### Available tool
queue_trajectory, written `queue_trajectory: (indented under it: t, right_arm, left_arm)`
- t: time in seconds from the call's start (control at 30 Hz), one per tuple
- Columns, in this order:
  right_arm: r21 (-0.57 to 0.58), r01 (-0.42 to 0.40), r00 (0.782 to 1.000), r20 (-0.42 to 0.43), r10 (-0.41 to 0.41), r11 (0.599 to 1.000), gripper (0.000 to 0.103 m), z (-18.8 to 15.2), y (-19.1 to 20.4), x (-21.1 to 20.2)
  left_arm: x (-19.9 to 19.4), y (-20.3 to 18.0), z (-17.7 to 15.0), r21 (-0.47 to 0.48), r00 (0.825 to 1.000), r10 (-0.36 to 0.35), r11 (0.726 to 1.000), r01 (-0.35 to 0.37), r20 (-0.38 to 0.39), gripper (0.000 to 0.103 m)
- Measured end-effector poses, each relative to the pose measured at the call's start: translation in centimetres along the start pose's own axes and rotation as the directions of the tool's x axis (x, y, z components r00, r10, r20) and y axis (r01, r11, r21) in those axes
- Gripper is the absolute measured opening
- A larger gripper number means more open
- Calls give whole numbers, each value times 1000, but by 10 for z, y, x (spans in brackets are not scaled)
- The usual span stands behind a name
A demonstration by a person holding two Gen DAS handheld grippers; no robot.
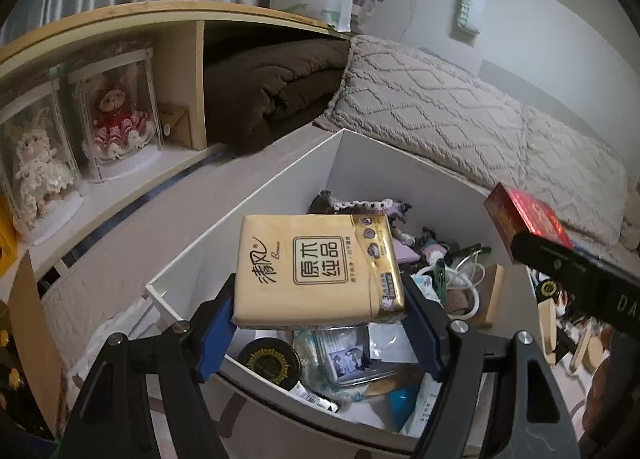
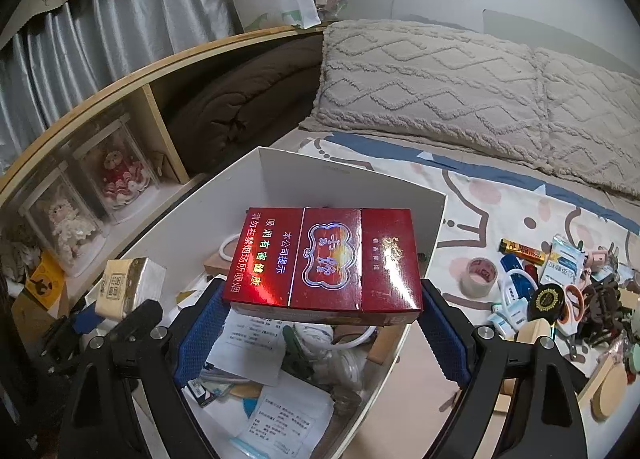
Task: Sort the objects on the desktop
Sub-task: 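Open the left tool to drop the tissue pack into the shoebox, then lower the red box into the shoebox and open the right tool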
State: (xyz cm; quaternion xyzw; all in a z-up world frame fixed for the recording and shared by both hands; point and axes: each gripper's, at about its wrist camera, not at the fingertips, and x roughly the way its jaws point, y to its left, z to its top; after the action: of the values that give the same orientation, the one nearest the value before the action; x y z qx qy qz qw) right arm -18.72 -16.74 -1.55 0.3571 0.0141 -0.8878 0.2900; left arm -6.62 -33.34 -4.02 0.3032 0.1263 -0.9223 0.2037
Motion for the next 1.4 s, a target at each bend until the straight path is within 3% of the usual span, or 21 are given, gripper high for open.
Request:
queue_trajectory:
  t: [0.13,0.7,0.77,0.83,1.17,1.4]
  right_arm:
    - [4,5,1000,-10,-5,1000,91,-1,1,1]
    - [36,25,999,-24,-24,999,91,-6,-7,4]
    - [36,23,999,-26,-22,999,91,-6,-6,4]
    - [36,24,999,-27,-23,999,91,-6,-6,5]
    - [30,18,999,-32,-17,999,91,-6,-5,5]
    - [1,-2,997,-83,2,1000,91,-8,3,13]
  left_arm:
    - [0,-4,-2,24,1000,-11,1000,11,-17,75]
    - [-2,-10,-4,165,996,81,984,-72,-49,76]
    - [-2,-12,-4,167,996,80,983,-71,-50,80]
    - [-3,-11,-4,157,997,70,986,-62,-44,90]
    - [-6,-8,-2,136,996,82,988,-77,-29,91]
    - [-9,-5,1,121,996,85,989,-82,-16,91]
